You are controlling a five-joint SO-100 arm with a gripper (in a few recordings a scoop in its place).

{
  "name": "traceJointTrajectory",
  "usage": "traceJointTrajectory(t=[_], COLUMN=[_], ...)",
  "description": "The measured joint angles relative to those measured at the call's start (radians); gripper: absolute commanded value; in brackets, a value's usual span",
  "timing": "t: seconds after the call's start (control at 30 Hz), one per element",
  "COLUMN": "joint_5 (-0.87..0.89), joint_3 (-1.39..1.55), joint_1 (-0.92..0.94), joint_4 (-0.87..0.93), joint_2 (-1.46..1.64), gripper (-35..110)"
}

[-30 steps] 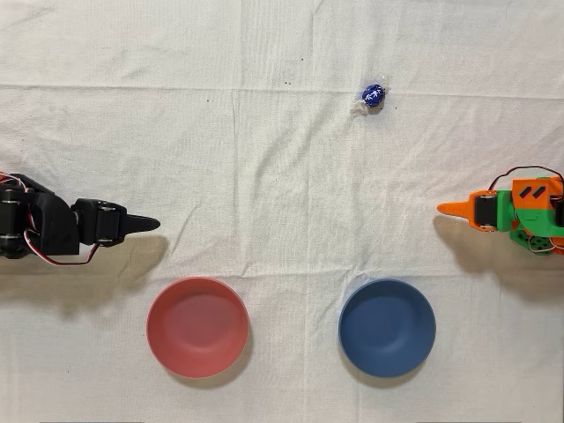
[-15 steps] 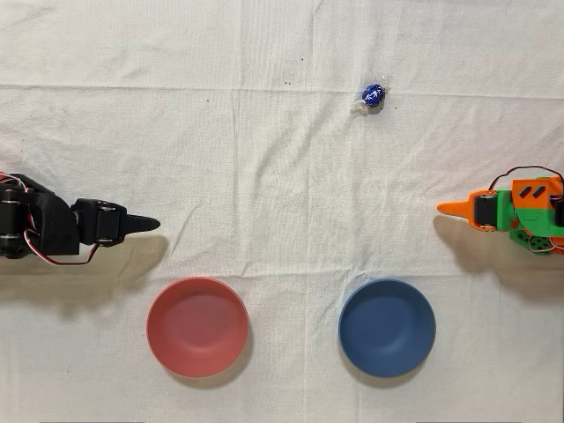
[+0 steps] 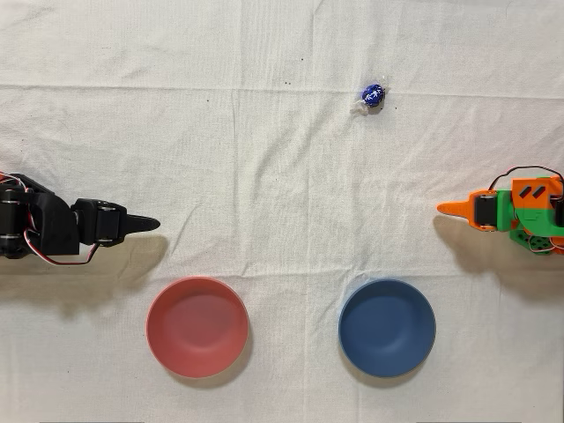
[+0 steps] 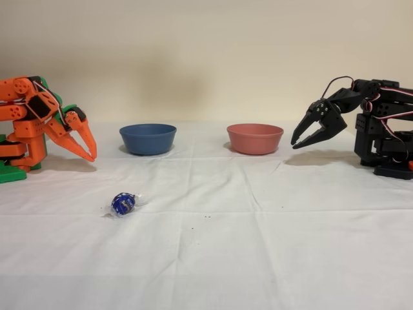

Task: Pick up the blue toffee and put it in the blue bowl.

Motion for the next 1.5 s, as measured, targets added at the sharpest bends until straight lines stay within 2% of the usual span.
traceJointTrajectory(t=[0.47, 0.7, 0.93, 1.23, 1.33, 1.5], joint_5=[-0.002, -0.109, -0.124, -0.037, 0.044, 0.064], joint_3=[0.000, -0.048, -0.382, -0.916, -1.000, -1.075], joint_1=[0.000, 0.006, 0.008, 0.038, 0.095, 0.181], joint_4=[0.000, -0.058, -0.046, 0.175, 0.201, 0.209], joint_2=[-0.003, -0.147, -0.402, -0.753, -0.822, -0.896], gripper=[0, 0, 0, 0, 0, 0])
